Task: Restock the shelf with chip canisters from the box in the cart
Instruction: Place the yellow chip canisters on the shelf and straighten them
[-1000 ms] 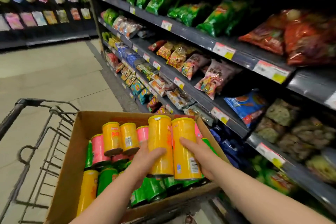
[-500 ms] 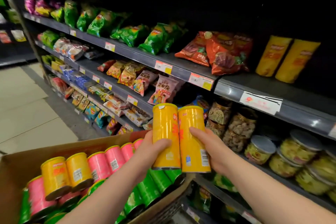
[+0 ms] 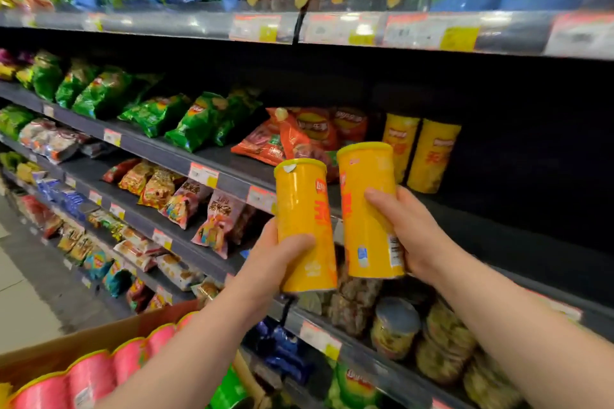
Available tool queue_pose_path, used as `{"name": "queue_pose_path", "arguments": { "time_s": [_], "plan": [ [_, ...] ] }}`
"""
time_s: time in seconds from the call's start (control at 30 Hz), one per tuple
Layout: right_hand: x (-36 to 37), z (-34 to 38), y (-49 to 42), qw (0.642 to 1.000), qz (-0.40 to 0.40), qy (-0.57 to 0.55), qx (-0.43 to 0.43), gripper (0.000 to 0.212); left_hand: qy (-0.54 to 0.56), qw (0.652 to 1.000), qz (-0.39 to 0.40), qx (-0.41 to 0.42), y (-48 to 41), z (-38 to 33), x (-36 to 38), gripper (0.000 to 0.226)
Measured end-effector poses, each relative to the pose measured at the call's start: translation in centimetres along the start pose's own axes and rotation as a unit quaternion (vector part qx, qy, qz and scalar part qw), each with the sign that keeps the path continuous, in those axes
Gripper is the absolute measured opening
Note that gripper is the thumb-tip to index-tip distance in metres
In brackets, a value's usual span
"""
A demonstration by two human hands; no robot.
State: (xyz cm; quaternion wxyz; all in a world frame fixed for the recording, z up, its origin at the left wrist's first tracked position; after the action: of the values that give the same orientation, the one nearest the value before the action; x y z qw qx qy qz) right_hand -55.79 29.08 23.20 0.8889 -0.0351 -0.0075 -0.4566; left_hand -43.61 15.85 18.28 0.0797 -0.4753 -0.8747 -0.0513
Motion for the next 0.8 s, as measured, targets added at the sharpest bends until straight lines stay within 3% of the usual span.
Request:
{"name": "queue_pose_path", "arguments": {
  "time_s": [0.2,0.37,0.5,0.63,0.8],
  "plan": [
    [-7.4,3.0,-5.3,0.995,-0.072,0.027,-0.064,0.082,-0.014,1.0,-0.011,0.023,-3.0,-0.2,4.7,0.067],
    [-10.0,2.5,-9.9,0.994,-0.05,0.061,-0.079,0.053,-0.01,0.999,-0.037,0.027,-4.2,0.1,6.2,0.07],
    [-10.3,1.3,-12.3,0.986,-0.034,0.138,-0.089,0.062,-0.025,0.998,-0.048,0.026,-4.4,0.1,6.2,0.073],
    [-10.5,0.4,-13.8,0.982,-0.035,0.17,-0.071,0.074,-0.034,0.997,-0.061,0.026,-5.0,-0.1,5.3,0.097],
    [-10.0,-1.1,-14.4,0.952,-0.11,0.282,-0.04,0.098,-0.035,0.998,-0.041,0.021,-5.9,-0.1,4.7,0.076]
  ]
}}
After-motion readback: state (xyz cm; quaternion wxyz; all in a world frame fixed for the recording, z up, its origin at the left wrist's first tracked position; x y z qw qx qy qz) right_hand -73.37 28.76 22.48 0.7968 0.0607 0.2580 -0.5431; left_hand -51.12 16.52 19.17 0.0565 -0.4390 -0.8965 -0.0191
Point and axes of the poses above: each hand's wrist, its own y-axis away from the middle knuckle, its own x-axis out of the palm, z = x × y, the point moved 5 cm from there along -y, towards the middle knuckle, and after that the axes turned 3 degrees about -z, right-handed, at the moved point
